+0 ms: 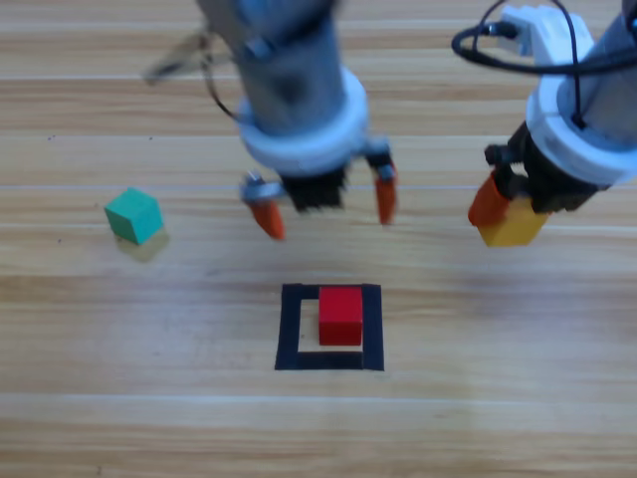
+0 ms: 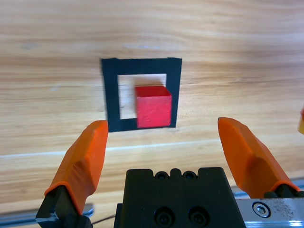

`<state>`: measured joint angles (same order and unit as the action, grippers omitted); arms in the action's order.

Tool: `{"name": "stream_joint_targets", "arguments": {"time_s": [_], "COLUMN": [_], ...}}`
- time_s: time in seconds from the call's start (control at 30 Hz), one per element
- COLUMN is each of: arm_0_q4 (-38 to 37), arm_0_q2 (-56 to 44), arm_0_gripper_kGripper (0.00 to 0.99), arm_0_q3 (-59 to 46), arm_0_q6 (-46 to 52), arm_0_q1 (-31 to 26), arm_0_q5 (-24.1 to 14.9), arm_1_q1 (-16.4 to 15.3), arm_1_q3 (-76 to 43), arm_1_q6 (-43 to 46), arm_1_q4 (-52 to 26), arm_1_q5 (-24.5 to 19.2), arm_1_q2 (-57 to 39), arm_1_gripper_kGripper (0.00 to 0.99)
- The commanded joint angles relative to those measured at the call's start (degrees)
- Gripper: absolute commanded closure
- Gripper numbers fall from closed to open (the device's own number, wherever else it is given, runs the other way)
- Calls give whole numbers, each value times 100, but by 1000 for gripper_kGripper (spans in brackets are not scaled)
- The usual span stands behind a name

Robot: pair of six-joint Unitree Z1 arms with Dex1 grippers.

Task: Stack the blocks in the rectangular block: red at the bottom, yellow in the middle, green on top

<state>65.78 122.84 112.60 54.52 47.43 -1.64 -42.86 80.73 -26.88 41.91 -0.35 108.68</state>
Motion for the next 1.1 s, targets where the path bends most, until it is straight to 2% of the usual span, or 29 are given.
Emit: {"name": "stream_joint_targets", "arguments": {"time_s": [0.03, 0.17, 0.33, 0.5, 0.7, 0.87, 1.1], "arm_0_q4": [163, 146, 119, 119, 128, 128, 286], "arm_0_q2": [-630, -683, -507, -191, 3, -94, -94], "arm_0_gripper_kGripper": [0, 0, 0, 0, 0, 0, 0], "arm_0_q3": [-511, -757, -731, -599, -573, -678, -582], "arm_0_q6": [-477, -1119, -1787, -1936, -1303, 6, 956], "arm_0_q1": [-955, -1711, -2652, -3214, -3170, -2836, -2599], "arm_0_q5": [-38, -20, 208, 393, 278, 24, -82], "arm_1_q1": [-469, -812, -1146, -1427, -1506, -1568, -1612], "arm_1_q3": [1121, 1701, 1947, 2536, 3195, 3643, 3986], "arm_1_q6": [-687, -1083, -1584, -1874, -2032, -2102, -2138], "arm_1_q4": [1135, 1627, 1759, 2119, 2383, 2506, 2620], "arm_1_q5": [-220, -273, -211, -229, -299, -299, -360], "arm_1_q2": [725, 1077, 1314, 1718, 2254, 2650, 2931], "arm_1_gripper_kGripper": [814, 814, 814, 814, 812, 812, 814]}}
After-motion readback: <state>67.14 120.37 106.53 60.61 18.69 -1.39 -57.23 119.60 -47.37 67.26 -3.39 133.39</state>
